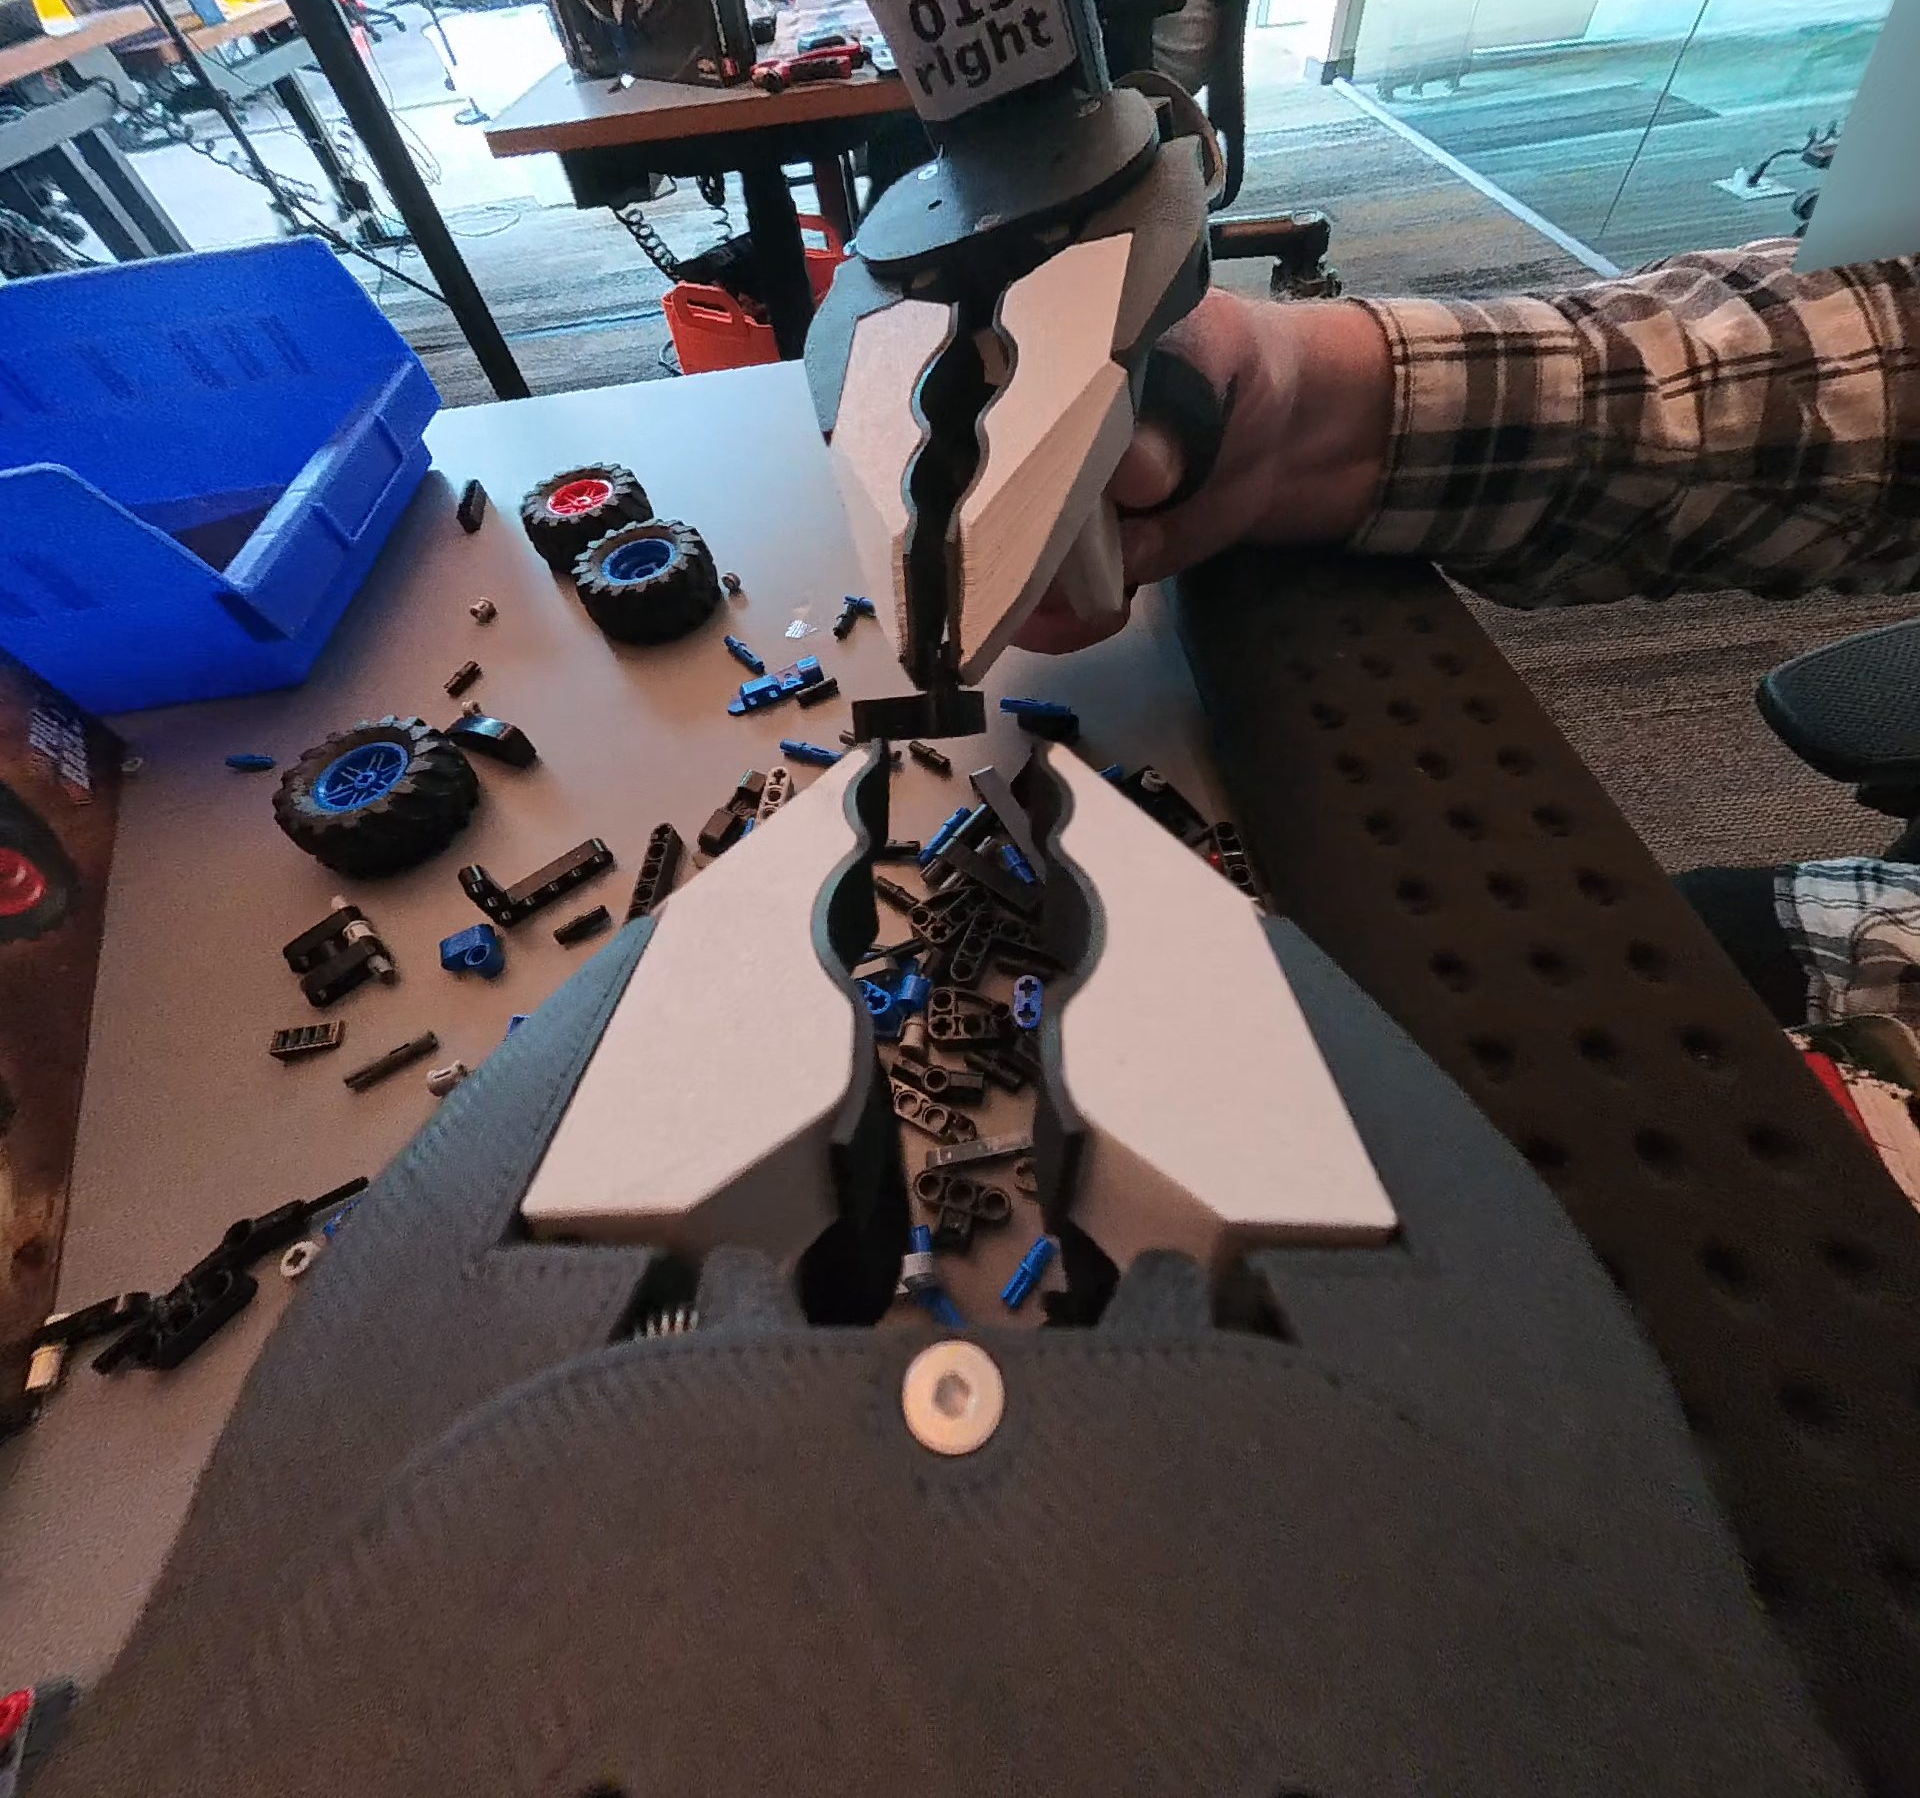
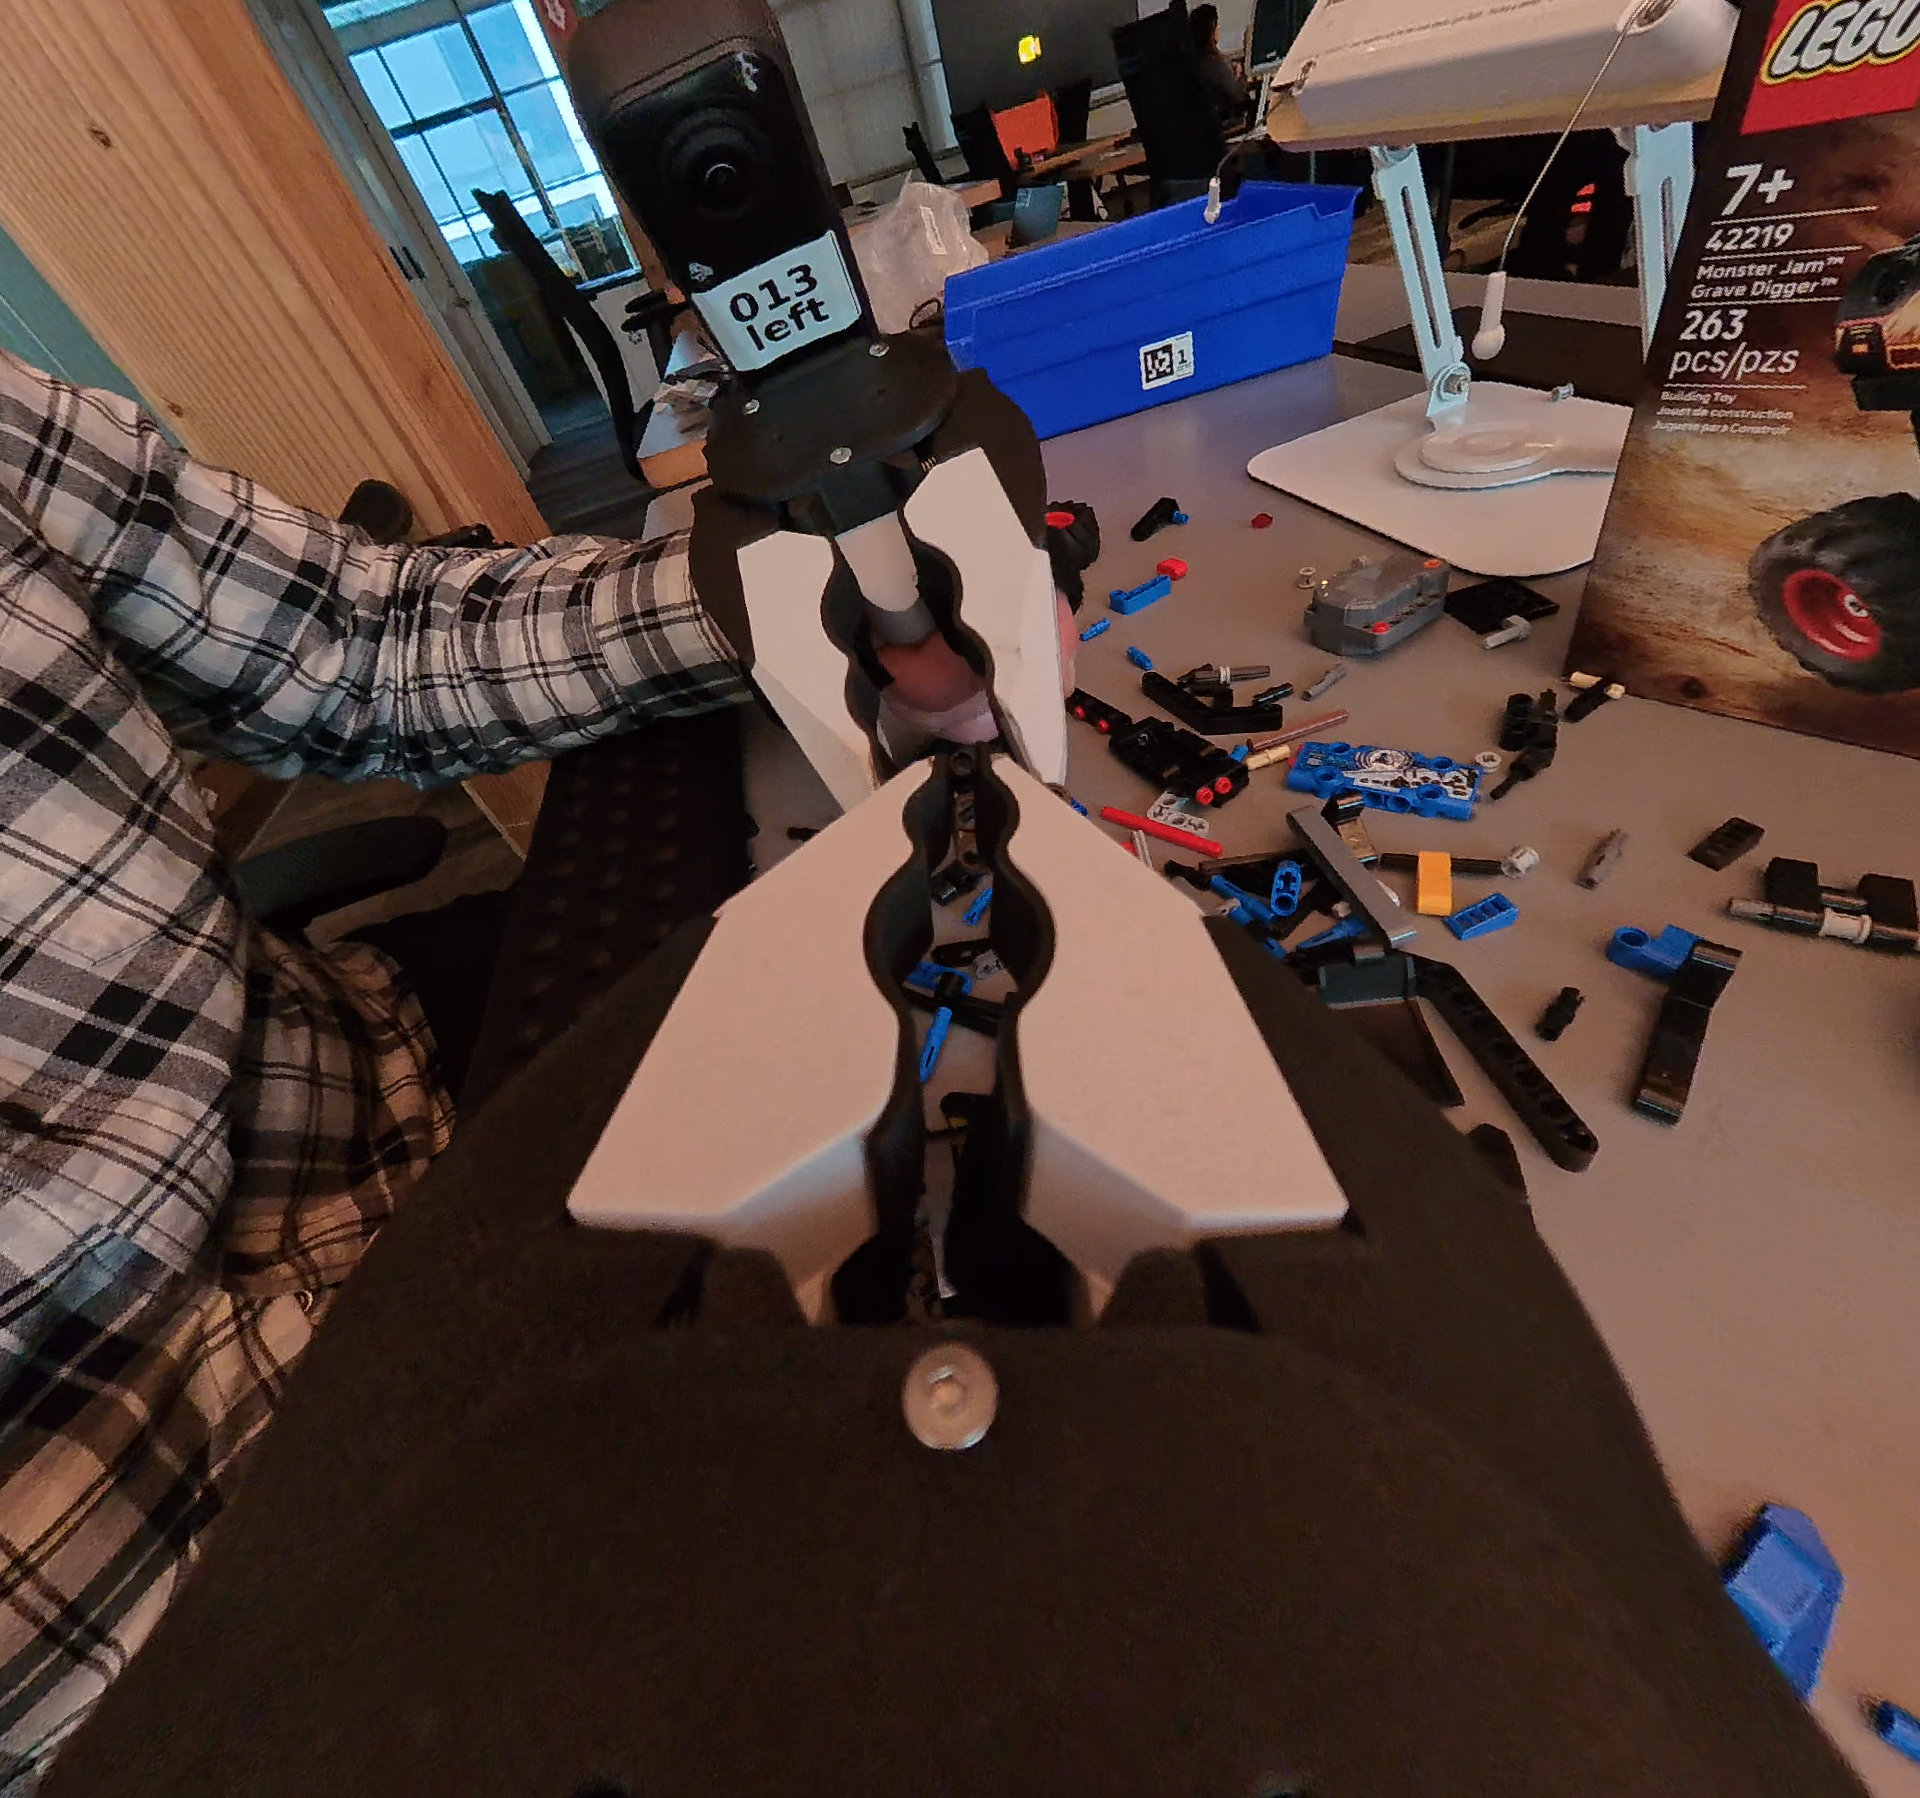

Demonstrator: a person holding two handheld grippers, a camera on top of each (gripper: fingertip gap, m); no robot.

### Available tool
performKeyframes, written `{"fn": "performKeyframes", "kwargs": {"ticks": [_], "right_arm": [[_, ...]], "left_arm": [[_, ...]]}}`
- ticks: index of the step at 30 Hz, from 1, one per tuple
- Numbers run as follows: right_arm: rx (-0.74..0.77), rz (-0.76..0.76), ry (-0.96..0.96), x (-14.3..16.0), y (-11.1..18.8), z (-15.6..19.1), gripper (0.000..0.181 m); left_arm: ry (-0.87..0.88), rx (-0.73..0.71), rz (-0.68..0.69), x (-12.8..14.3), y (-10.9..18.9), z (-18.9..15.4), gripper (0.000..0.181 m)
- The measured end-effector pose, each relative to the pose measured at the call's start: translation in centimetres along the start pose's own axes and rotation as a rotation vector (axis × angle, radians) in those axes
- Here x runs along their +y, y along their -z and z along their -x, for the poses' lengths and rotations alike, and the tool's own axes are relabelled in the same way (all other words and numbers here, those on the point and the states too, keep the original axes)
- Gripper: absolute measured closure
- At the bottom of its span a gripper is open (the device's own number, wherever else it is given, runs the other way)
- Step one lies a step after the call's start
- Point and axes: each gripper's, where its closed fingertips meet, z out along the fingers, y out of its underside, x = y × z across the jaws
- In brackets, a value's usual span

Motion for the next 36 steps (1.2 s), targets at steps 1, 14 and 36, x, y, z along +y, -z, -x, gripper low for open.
{"fn": "performKeyframes", "kwargs": {"ticks": [1,14,36], "right_arm": [[-0.002,-0.002,0.0,0.0,0.0,0.0,0.18],[0.048,0.051,0.029,0.9,-0.2,-0.6,0.179],[0.104,-0.15,0.063,-2.6,2.0,0.1,0.181]], "left_arm": [[-0.012,-0.017,0.0,-0.1,0.1,0.1,0.159],[-0.105,-0.084,0.07,0.6,-0.1,0.4,0.165],[-0.282,-0.171,0.229,3.0,1.4,1.3,0.177]]}}
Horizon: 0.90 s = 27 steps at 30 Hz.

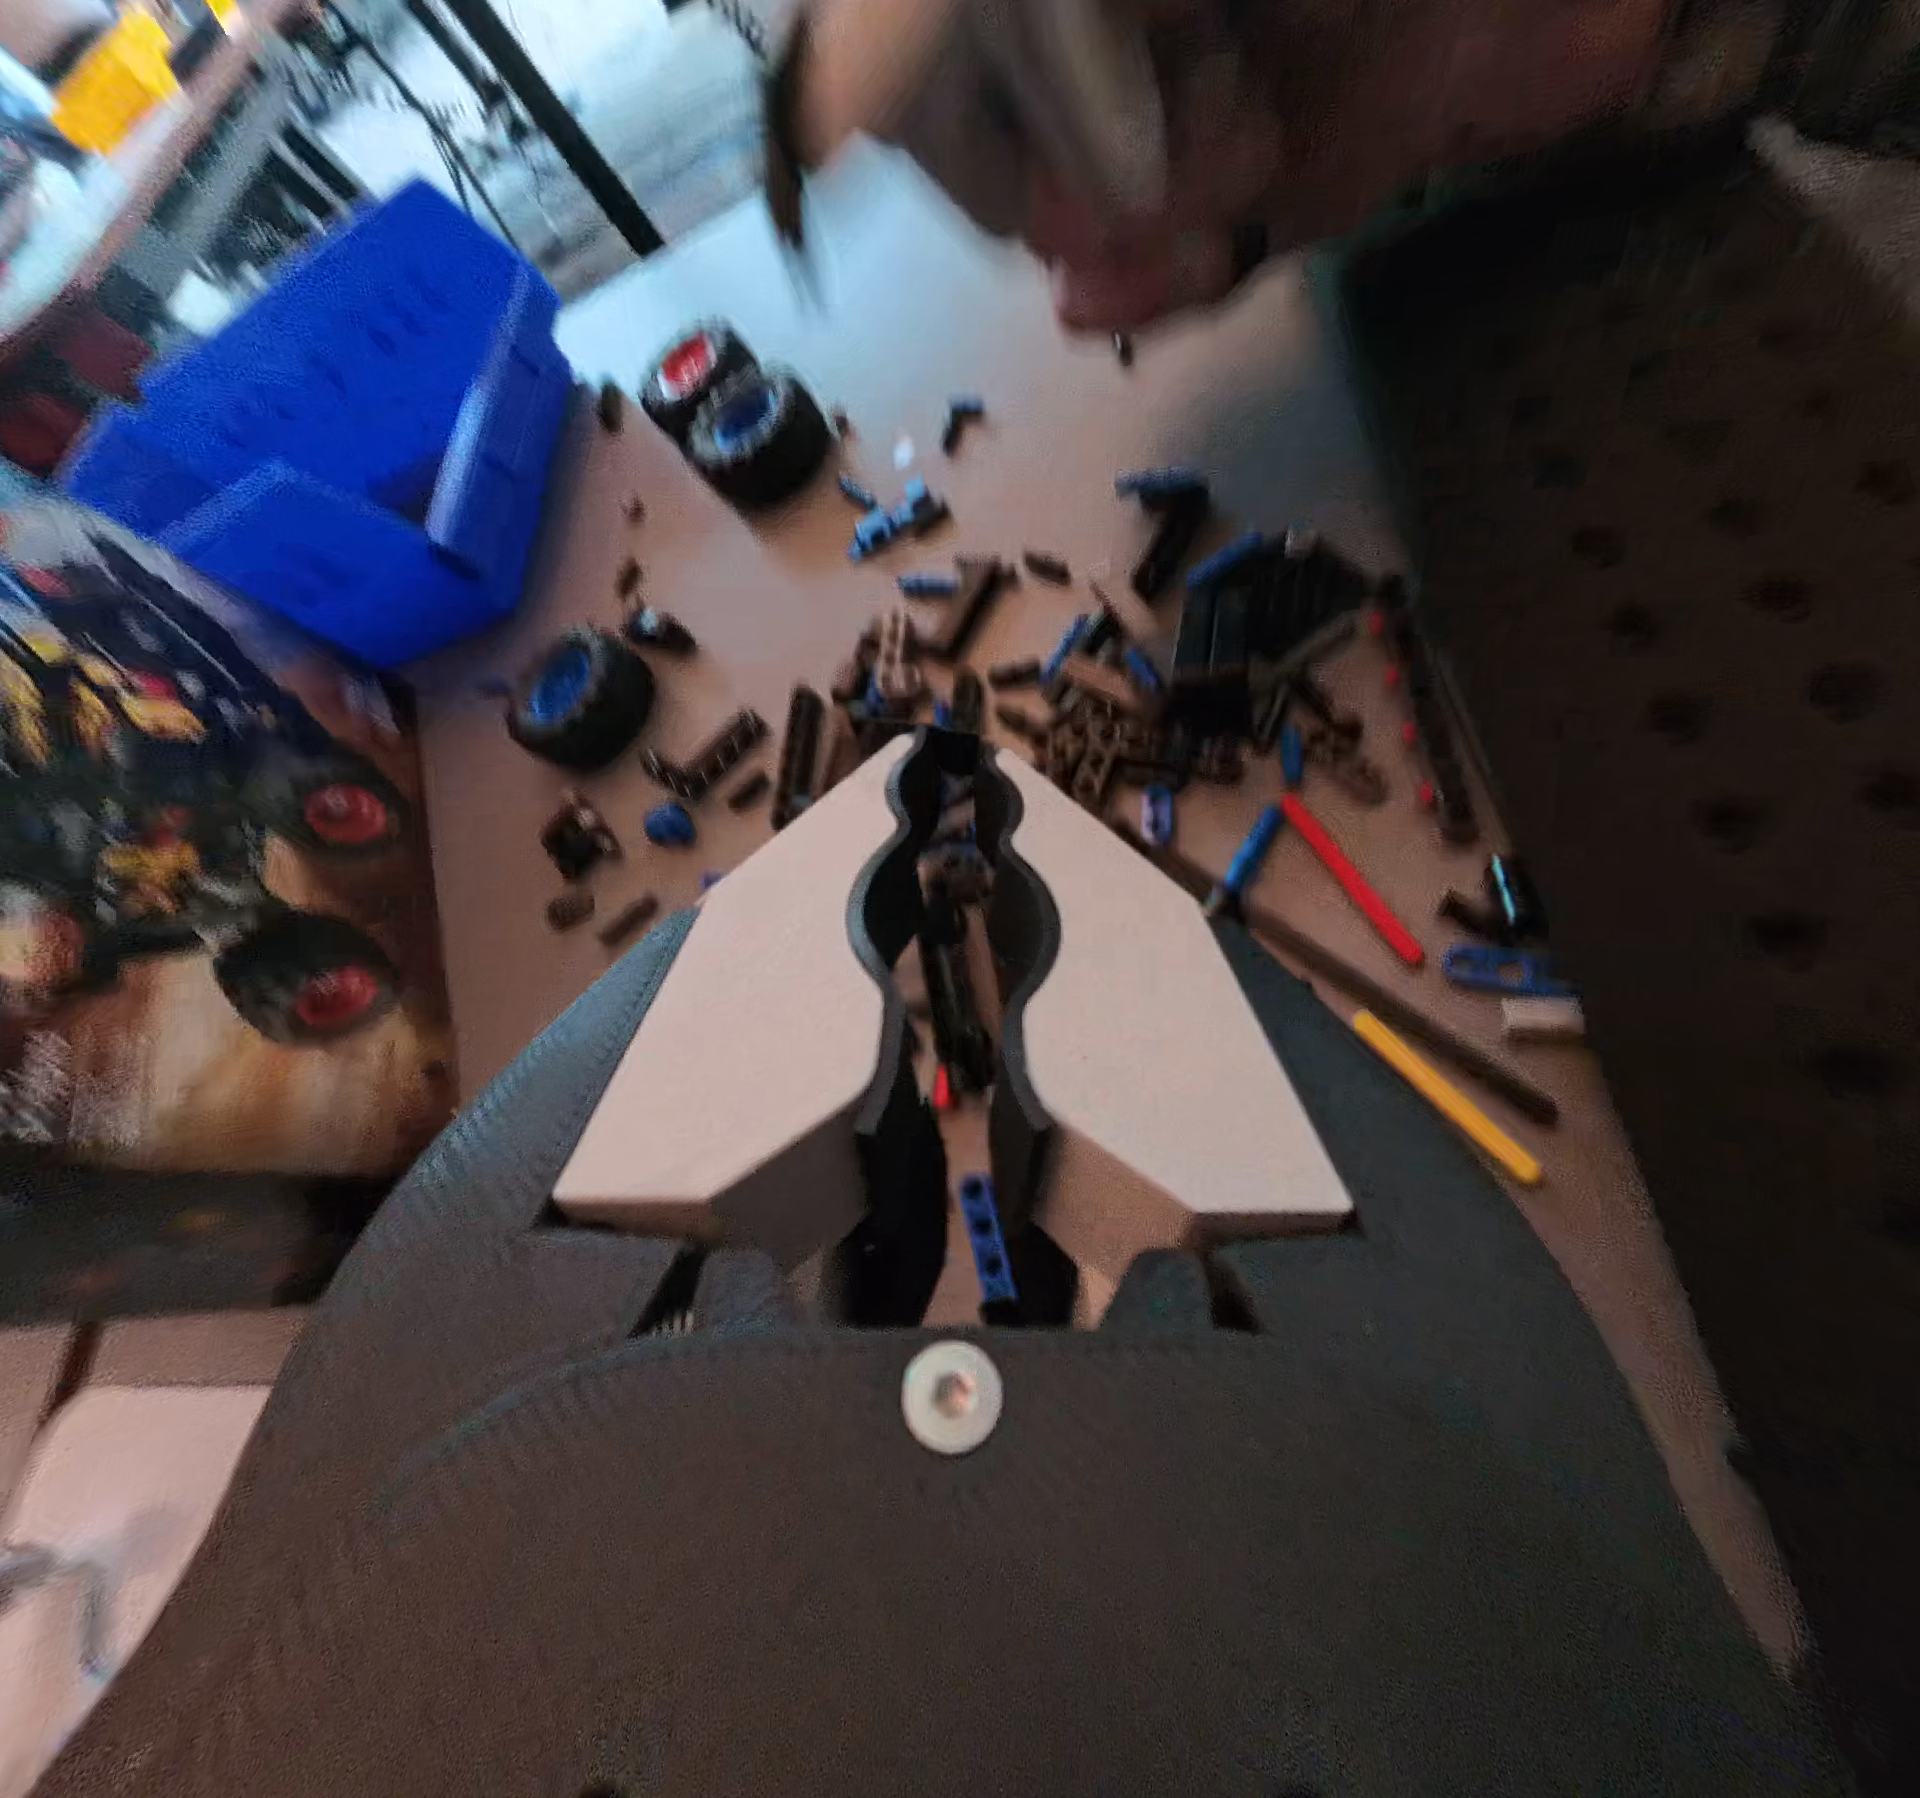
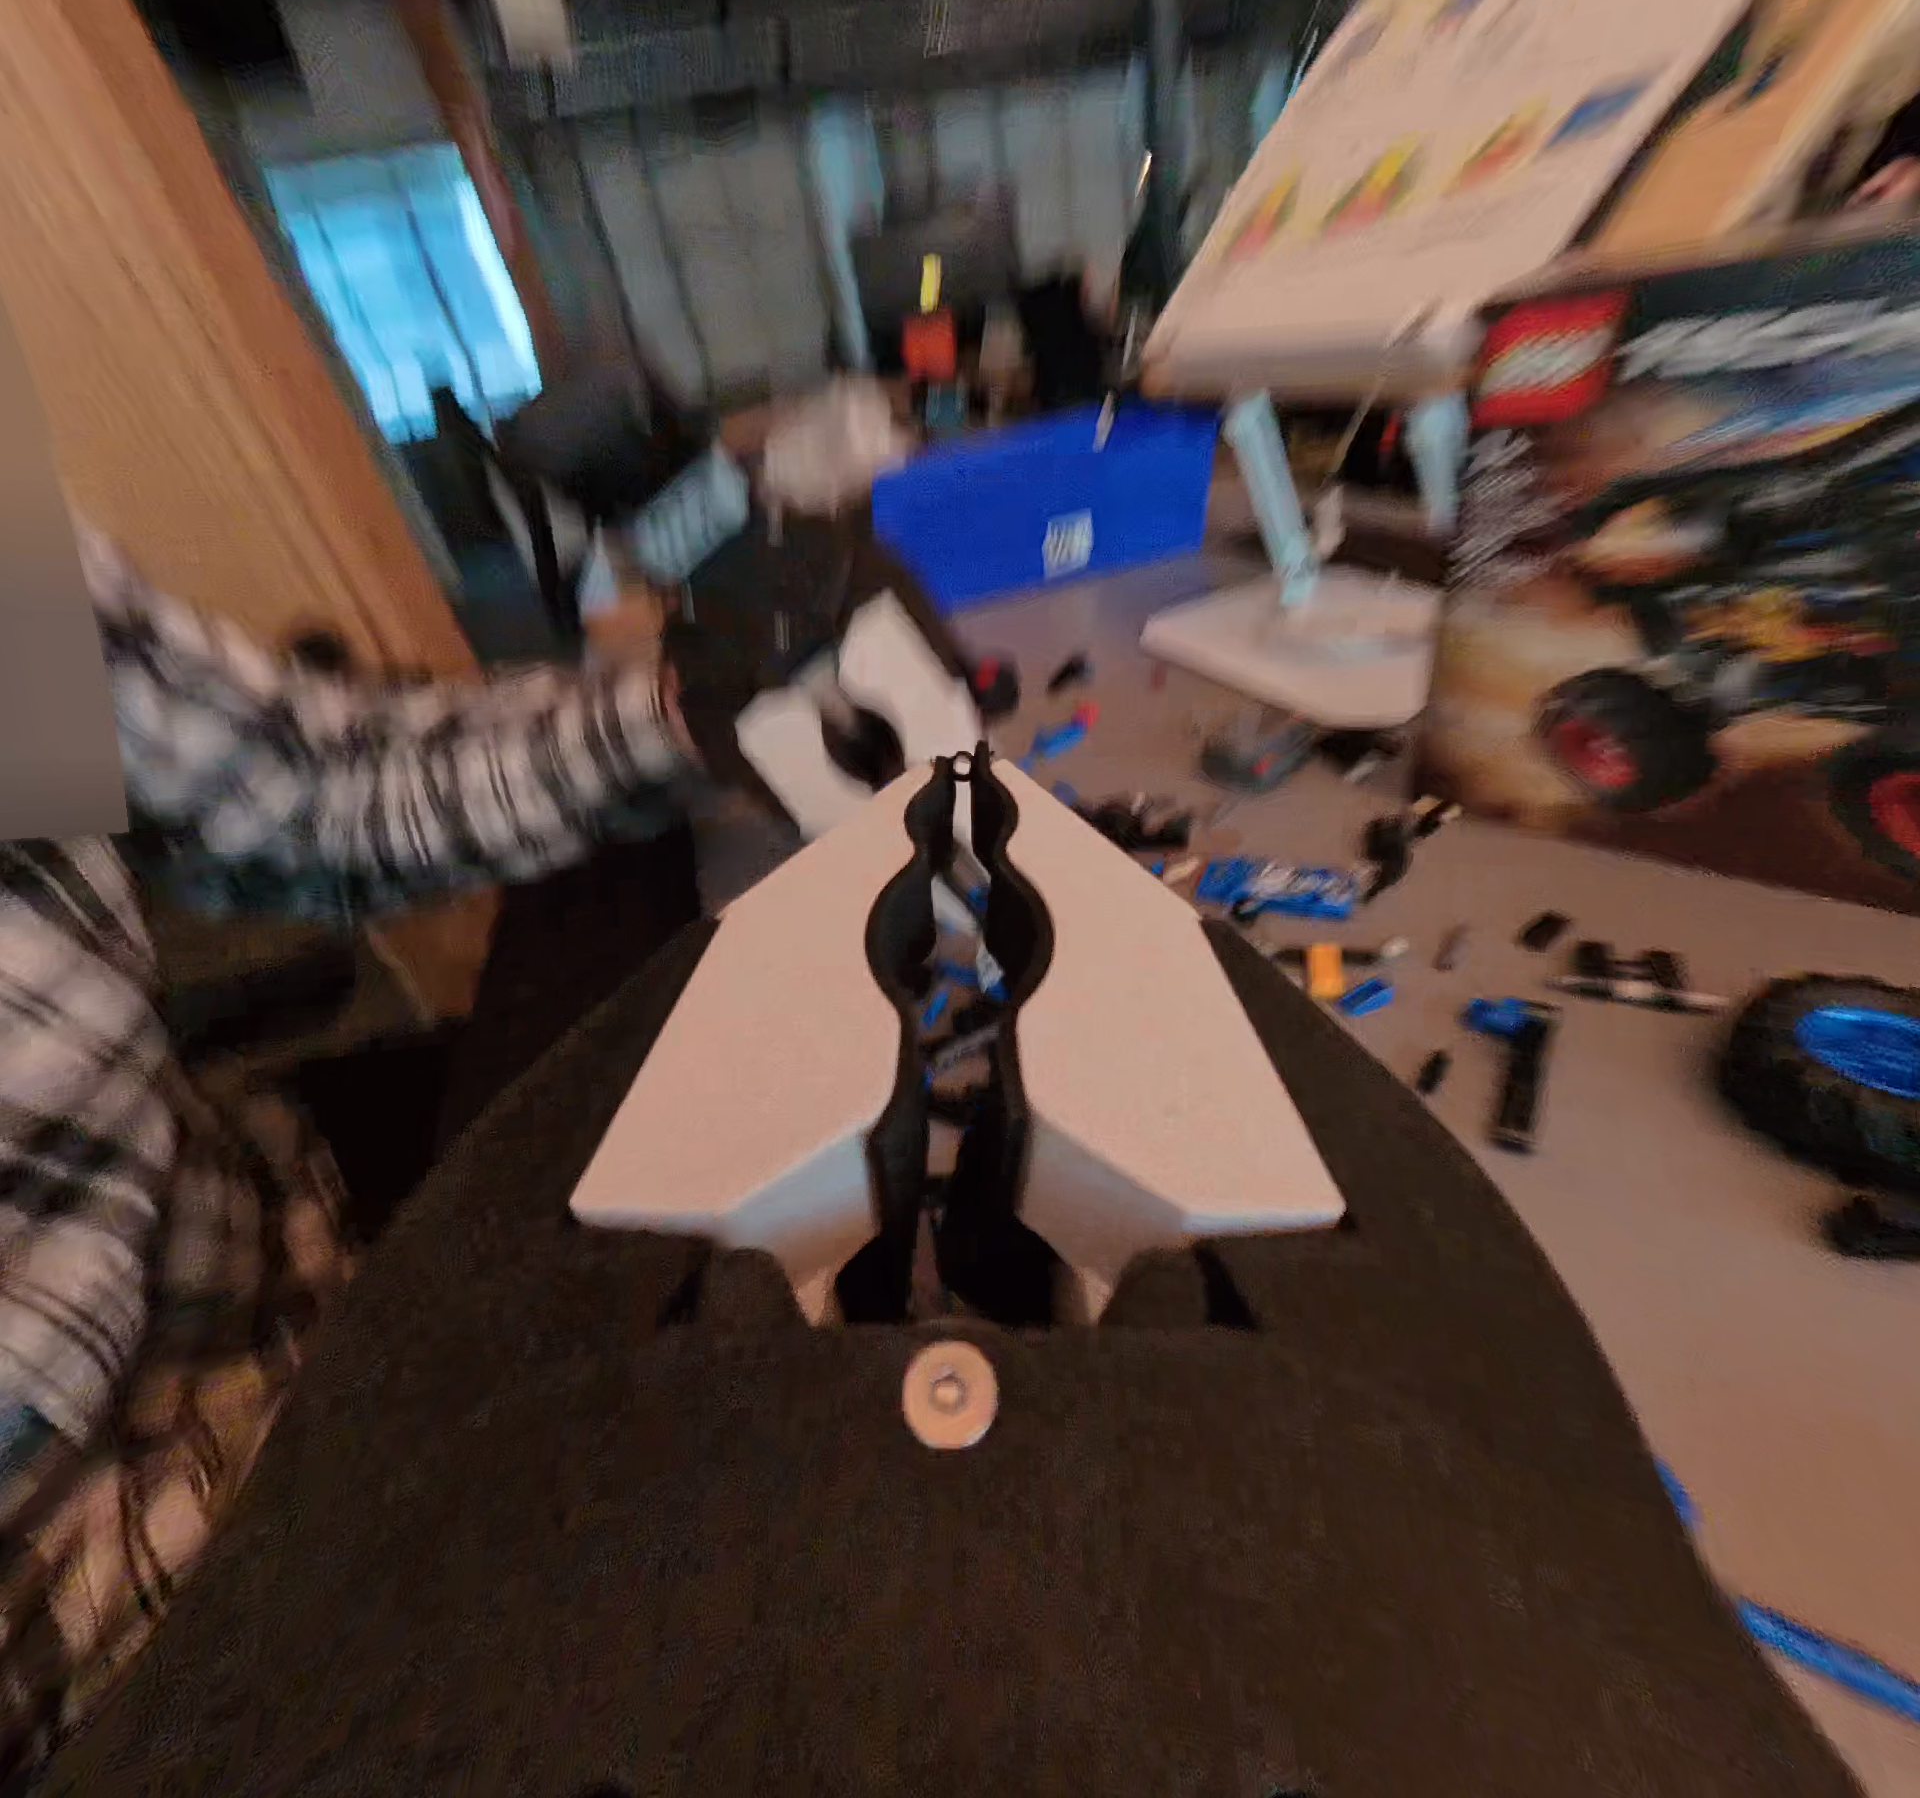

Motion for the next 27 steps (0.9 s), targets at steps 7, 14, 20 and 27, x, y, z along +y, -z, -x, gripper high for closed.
{"fn": "performKeyframes", "kwargs": {"ticks": [7,14,20,27], "right_arm": [[0.046,0.167,0.037,3.0,0.2,-1.1,0.18],[0.017,0.36,0.038,6.6,-1.1,-0.6,0.166],[0.141,0.233,0.013,2.8,2.5,-2.5,0.167],[0.537,0.348,0.117,0.4,11.5,-6.6,0.166]], "left_arm": [[0.019,0.008,-0.08,-1.9,0.3,0.5,0.176],[0.036,0.055,0.012,0.6,-0.7,-0.2,0.176],[0.029,0.053,0.103,2.3,-1.2,-0.2,0.176],[0.043,0.076,0.141,3.1,-1.3,-0.4,0.175]]}}
